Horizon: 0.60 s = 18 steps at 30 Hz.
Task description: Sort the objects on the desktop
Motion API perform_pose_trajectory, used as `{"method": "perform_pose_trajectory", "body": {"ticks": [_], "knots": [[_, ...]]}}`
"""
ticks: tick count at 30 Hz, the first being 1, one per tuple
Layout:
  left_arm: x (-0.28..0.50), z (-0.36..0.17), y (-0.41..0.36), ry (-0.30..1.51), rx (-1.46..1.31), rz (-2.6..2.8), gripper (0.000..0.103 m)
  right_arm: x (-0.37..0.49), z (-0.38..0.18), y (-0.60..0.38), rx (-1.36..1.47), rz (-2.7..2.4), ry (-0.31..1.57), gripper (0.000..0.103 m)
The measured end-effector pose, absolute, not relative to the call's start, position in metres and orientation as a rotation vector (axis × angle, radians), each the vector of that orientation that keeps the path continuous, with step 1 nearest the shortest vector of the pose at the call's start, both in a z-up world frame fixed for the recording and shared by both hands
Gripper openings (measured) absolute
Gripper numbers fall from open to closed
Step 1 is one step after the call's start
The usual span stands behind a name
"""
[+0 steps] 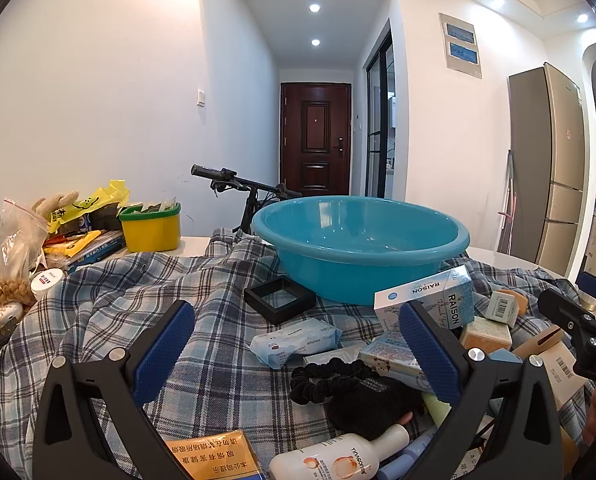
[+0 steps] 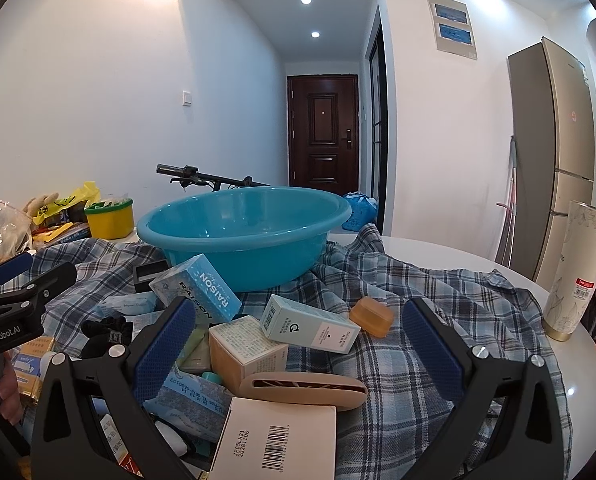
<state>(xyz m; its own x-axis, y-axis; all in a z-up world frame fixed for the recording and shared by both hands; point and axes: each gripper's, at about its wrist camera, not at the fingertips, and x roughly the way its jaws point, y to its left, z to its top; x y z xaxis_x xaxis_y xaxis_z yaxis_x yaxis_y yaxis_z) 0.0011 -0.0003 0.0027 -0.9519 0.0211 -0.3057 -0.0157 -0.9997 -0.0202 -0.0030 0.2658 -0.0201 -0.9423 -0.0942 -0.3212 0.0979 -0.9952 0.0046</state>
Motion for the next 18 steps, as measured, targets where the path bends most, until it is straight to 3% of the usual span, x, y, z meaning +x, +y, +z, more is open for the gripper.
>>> {"method": "perform_pose_trajectory", "body": {"ticks": [18], "knots": [[0.0014, 0.0031, -0.0004, -0.026, -0.486, 3.085, 0.103, -0.0027, -0.0201, 0.2657, 0.499, -3.001, 0.017, 0.103]]}}
